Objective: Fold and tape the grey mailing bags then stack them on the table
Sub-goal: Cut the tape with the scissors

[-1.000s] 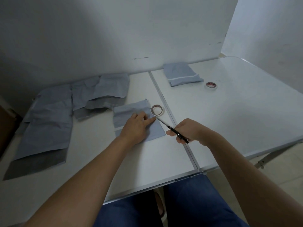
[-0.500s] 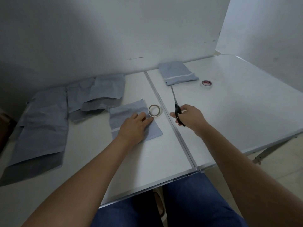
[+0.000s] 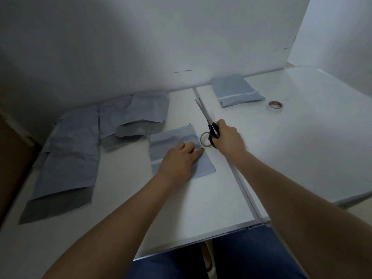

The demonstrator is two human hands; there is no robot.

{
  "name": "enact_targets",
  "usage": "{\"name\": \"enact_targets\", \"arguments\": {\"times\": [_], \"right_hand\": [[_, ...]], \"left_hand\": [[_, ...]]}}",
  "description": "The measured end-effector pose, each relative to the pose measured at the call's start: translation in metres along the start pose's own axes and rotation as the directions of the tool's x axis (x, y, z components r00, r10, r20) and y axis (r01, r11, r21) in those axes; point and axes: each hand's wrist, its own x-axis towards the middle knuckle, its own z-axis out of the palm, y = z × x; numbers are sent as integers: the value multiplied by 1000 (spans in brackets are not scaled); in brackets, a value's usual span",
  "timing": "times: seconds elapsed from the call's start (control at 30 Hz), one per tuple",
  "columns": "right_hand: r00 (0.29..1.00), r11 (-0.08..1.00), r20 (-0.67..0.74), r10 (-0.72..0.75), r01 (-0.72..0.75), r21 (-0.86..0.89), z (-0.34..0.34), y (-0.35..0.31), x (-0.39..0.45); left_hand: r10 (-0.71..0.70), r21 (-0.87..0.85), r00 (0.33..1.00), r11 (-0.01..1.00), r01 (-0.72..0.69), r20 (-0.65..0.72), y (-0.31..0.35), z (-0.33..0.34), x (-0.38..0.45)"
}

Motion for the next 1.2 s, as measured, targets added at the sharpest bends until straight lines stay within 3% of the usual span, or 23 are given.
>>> {"name": "enact_targets", "arguments": {"times": [0.4,0.6,0.83,1.03,1.2], "right_hand": [[995,975,-92,35,-13,224,11,15,-4],[993,977,-113,30,-5,213,10,16,-2],[991,996,-127,-31,41,78,2,16,-1],[997,998,68,41,-44,41,-18,20,6],[953,989,283,113,-136,64,-46,26,5]], "left_hand": [[-38,-1,999,999,38,-28,3,4,-3],[-48,0,998,999,48,-30,4,2,-3],[-59,23,998,998,60,-23,5,1,-4],[-54,67,998,996,55,-8,8,-2,1],[-63,78,998,995,64,-10,9,0,1]]}}
